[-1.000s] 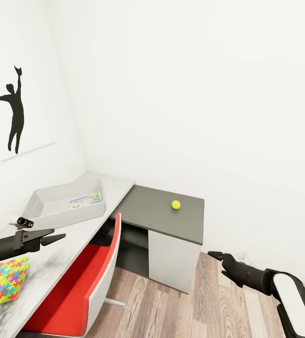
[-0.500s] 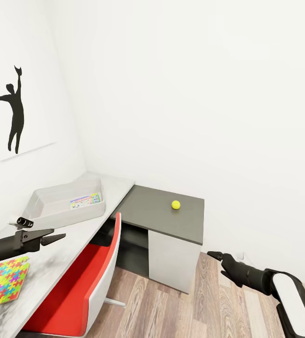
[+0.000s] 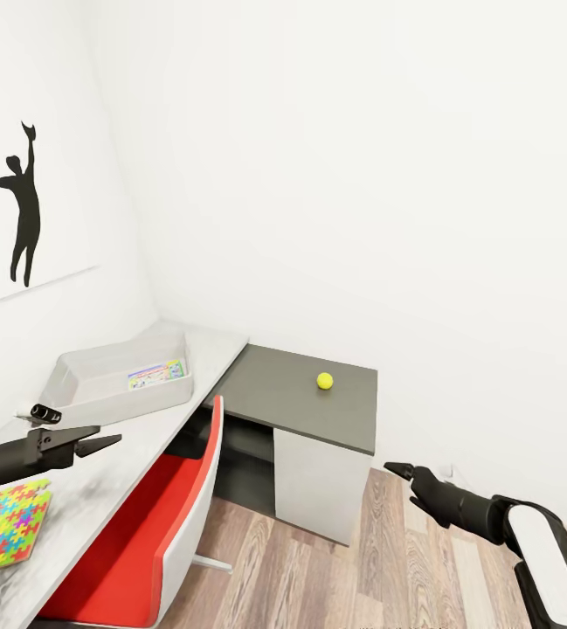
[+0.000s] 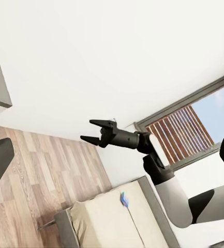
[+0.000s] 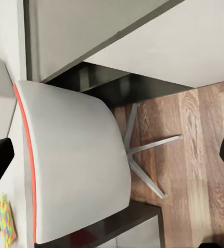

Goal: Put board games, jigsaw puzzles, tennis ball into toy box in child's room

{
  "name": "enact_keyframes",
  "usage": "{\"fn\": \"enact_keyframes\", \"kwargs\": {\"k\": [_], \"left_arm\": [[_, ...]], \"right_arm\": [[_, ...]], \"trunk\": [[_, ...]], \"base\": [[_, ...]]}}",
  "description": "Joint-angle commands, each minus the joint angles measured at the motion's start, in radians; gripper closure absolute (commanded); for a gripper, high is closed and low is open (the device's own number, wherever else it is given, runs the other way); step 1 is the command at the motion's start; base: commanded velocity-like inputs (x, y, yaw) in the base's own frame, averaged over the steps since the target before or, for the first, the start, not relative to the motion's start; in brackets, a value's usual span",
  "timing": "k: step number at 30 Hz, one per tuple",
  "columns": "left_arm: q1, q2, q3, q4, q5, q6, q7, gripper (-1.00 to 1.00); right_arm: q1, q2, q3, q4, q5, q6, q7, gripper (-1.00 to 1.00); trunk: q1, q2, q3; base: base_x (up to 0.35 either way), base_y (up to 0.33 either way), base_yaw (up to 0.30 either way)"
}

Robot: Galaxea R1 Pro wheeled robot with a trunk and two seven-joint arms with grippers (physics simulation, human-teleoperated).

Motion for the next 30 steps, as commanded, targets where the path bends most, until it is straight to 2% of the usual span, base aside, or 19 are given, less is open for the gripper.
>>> {"fn": "enact_keyframes", "kwargs": {"k": [1,11,16,19,23,30], "left_arm": [[0.000,0.001,0.000,0.000,0.000,0.011,-0.003,-1.00],[-0.005,0.015,0.001,-0.024,0.004,0.020,-0.003,-1.00],[-0.036,0.014,0.002,-0.051,0.003,0.047,-0.003,-1.00],[-0.089,0.015,0.001,-0.066,0.005,0.047,-0.003,-1.00],[-0.196,0.015,-0.001,-0.072,0.005,0.047,-0.003,-1.00],[-0.312,0.011,-0.002,-0.075,0.005,0.047,-0.003,-1.00]], "right_arm": [[-0.001,0.000,0.000,-0.002,-0.010,0.004,-0.010,-1.00],[-0.001,0.000,0.000,-0.005,-0.010,0.004,-0.009,-1.00],[-0.001,-0.002,0.000,-0.005,-0.010,0.004,-0.009,-1.00],[-0.001,-0.002,0.000,-0.005,-0.010,0.004,-0.009,-1.00],[-0.001,-0.004,-0.001,-0.004,-0.009,0.004,-0.009,-1.00],[0.000,-0.009,-0.003,-0.005,-0.009,0.004,-0.009,-1.00]], "trunk": [[0.001,-0.002,-0.003],[0.001,-0.002,-0.007],[0.001,-0.002,-0.010],[0.001,-0.002,-0.011],[0.001,-0.002,-0.013],[0.001,-0.002,-0.017]], "base": [[0.000,0.000,-0.176],[0.000,0.000,-0.238],[0.000,0.000,-0.256],[0.000,0.000,-0.259],[0.000,0.000,-0.260],[0.000,0.000,-0.259]]}}
